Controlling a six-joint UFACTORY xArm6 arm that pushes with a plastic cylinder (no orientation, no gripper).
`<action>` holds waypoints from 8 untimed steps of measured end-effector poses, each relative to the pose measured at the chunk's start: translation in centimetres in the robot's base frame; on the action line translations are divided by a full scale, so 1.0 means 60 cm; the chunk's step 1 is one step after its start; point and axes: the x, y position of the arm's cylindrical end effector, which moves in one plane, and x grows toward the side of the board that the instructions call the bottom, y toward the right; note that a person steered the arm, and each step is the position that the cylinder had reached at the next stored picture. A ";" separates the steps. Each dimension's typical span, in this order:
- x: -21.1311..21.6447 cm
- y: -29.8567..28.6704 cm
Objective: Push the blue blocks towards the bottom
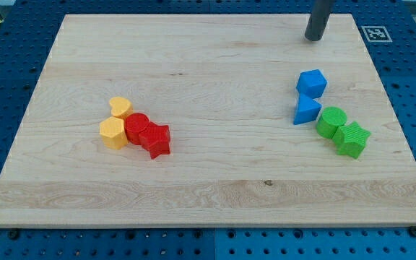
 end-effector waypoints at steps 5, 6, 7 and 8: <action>0.136 0.047; 0.136 0.058; 0.134 0.046; 0.134 0.017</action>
